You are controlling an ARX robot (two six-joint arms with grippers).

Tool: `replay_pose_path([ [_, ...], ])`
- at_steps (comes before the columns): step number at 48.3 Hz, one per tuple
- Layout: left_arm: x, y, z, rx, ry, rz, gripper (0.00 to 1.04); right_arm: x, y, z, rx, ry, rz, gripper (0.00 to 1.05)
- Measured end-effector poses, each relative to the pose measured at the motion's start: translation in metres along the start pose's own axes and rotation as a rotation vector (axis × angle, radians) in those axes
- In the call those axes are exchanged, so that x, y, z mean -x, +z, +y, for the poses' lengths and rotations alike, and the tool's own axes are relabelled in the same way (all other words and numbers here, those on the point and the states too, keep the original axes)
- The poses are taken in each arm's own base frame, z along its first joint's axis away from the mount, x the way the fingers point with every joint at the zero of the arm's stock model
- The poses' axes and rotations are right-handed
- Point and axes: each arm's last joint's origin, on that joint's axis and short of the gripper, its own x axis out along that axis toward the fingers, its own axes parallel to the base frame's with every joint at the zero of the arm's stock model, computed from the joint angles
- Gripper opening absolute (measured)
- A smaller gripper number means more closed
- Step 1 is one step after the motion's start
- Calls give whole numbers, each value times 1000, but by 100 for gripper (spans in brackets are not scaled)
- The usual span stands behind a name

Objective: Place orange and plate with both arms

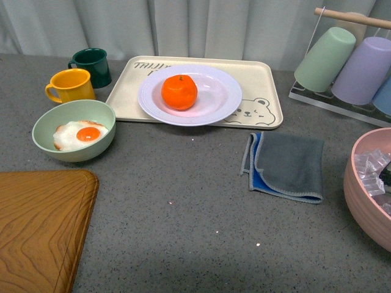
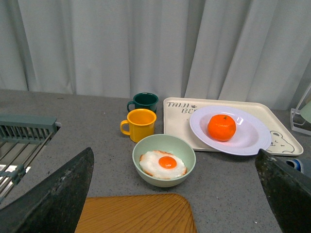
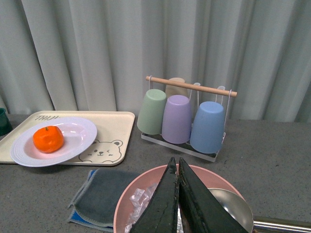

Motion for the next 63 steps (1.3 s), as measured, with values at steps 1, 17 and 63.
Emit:
replay_pose_path([
  [1,0,0,0,0,0,0,98,0,0,0,0,0,-2,1],
  [17,0,0,0,0,0,0,98,0,0,0,1,0,2,30],
  [63,0,0,0,0,0,0,98,0,0,0,0,0,2,95],
])
